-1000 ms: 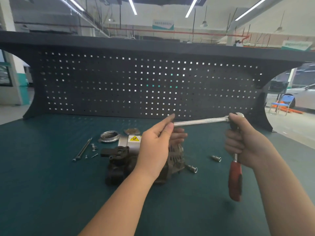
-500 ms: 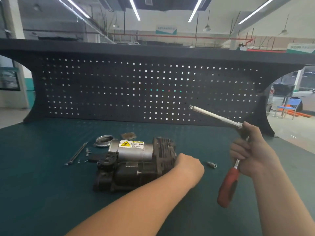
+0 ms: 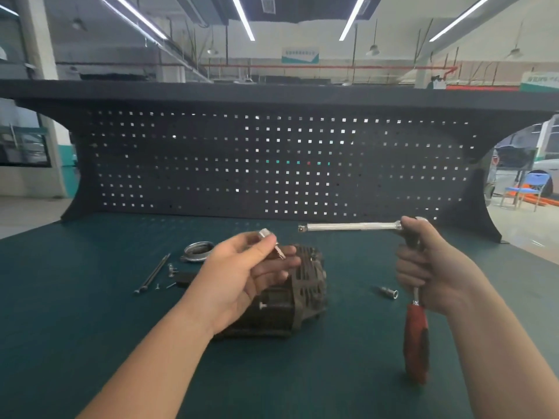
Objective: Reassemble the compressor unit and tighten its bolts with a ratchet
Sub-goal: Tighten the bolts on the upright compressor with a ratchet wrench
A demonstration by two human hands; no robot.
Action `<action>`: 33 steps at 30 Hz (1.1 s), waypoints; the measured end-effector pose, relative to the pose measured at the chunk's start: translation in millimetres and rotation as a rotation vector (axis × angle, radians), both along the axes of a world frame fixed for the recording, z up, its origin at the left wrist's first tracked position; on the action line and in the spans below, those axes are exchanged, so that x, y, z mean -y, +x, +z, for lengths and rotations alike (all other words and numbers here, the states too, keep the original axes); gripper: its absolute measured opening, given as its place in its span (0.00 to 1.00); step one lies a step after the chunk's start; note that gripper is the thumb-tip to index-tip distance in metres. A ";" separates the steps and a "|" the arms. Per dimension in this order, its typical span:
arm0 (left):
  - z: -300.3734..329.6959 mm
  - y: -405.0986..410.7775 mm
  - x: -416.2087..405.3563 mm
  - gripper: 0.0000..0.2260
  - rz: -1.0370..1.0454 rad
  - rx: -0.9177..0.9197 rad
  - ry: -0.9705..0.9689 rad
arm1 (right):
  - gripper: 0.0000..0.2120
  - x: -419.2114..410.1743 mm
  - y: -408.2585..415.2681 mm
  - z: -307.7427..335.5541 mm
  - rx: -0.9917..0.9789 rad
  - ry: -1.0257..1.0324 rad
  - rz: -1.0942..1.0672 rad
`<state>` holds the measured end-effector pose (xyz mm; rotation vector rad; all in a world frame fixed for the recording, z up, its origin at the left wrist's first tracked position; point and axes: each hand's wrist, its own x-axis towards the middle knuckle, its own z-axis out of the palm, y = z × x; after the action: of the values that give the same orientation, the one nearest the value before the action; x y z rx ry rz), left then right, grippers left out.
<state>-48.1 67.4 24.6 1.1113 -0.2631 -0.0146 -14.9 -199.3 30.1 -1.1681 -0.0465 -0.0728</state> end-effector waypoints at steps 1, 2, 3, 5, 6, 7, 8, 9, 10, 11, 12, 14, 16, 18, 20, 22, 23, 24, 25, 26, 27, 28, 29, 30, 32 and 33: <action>-1.7 -5.2 -9.2 0.11 0.044 0.011 0.012 | 0.12 0.1 0.2 -0.2 -0.004 0.004 -0.003; -5.7 -10.0 -18.8 0.11 0.107 0.030 0.058 | 0.11 0.3 0.4 -0.2 -0.008 0.008 -0.009; -11.0 -15.9 -27.6 0.10 0.201 0.051 0.148 | 0.11 0.6 0.1 0.0 -0.012 0.013 -0.012; -25.3 -26.4 -39.6 0.04 0.419 0.096 0.385 | 0.12 -0.1 -0.8 0.5 -0.015 0.018 -0.004; -34.3 -29.8 -42.2 0.04 0.496 0.099 0.458 | 0.12 -1.4 -1.5 0.6 -0.014 0.018 0.003; -42.8 -32.3 -42.3 0.04 0.553 0.070 0.452 | 0.12 -3.1 -2.1 0.8 -0.012 0.013 0.007; -50.1 -33.8 -40.6 0.04 0.594 0.019 0.383 | 0.13 -4.9 -2.7 0.9 -0.011 0.007 0.010; -55.7 -34.8 -38.3 0.04 0.617 -0.049 0.266 | 0.13 -6.5 -3.2 1.1 -0.010 0.000 0.012; -59.6 -35.1 -35.2 0.03 0.615 -0.122 0.135 | 0.13 -8.1 -3.8 1.4 -0.010 -0.005 0.013; -61.4 -35.7 -31.2 0.02 0.600 -0.190 0.014 | 0.13 -9.2 -4.2 1.8 -0.008 -0.011 0.013; -62.6 -35.0 -27.4 0.02 0.585 -0.251 -0.086 | 0.12 -9.8 -4.8 2.1 -0.005 -0.015 0.015; -61.2 -34.1 -20.5 0.06 0.563 -0.358 -0.258 | 0.11 -10.3 -5.3 2.1 -0.004 -0.014 0.018; -58.5 -32.4 -14.6 0.06 0.563 -0.430 -0.367 | 0.12 -9.8 -5.4 1.8 -0.012 -0.009 0.015; -56.2 -31.0 -8.3 0.06 0.565 -0.461 -0.411 | 0.16 -9.4 -4.9 1.9 -0.025 -0.008 0.006; -55.0 -30.0 -2.2 0.06 0.576 -0.455 -0.401 | 0.19 -9.2 -4.7 2.2 -0.035 -0.006 0.001; -54.9 -28.2 2.2 0.05 0.598 -0.440 -0.352 | 0.20 -8.7 -4.5 2.2 -0.037 -0.005 -0.002; -55.2 -27.3 3.6 0.05 0.609 -0.433 -0.328 | 0.20 -8.4 -4.2 2.1 -0.037 -0.003 -0.002; -55.6 -26.3 4.7 0.06 0.621 -0.430 -0.311 | 0.20 -8.2 -4.0 1.9 -0.038 0.000 -0.001; -56.1 -25.8 5.3 0.06 0.629 -0.428 -0.301 | 0.20 -7.8 -4.1 1.7 -0.038 0.003 0.002; -56.9 -25.3 5.5 0.07 0.635 -0.428 -0.295 | 0.20 -7.6 -4.0 1.5 -0.039 0.005 0.004; -57.7 -25.2 5.6 0.07 0.637 -0.428 -0.289 | 0.20 -7.3 -4.1 1.4 -0.040 0.007 0.005; -58.9 -25.1 5.7 0.08 0.639 -0.427 -0.282 | 0.20 -7.1 -4.1 1.3 -0.041 0.006 0.004; -59.9 -25.1 5.5 0.08 0.639 -0.426 -0.277 | 0.20 -7.0 -3.9 1.3 -0.041 0.004 0.004; -60.8 -25.0 5.6 0.08 0.636 -0.426 -0.275 | 0.20 -6.8 -3.9 1.3 -0.040 0.003 0.005; -61.6 -24.9 5.7 0.08 0.630 -0.425 -0.271 | 0.20 -6.5 -3.8 1.4 -0.039 0.000 0.008; -61.7 -24.5 5.3 0.08 0.628 -0.423 -0.265 | 0.20 -6.5 -3.9 1.3 -0.039 -0.001 0.009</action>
<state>-72.6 62.2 -37.1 0.8622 0.4565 0.3315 -18.8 -192.8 31.4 -1.1702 -0.0172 -0.0420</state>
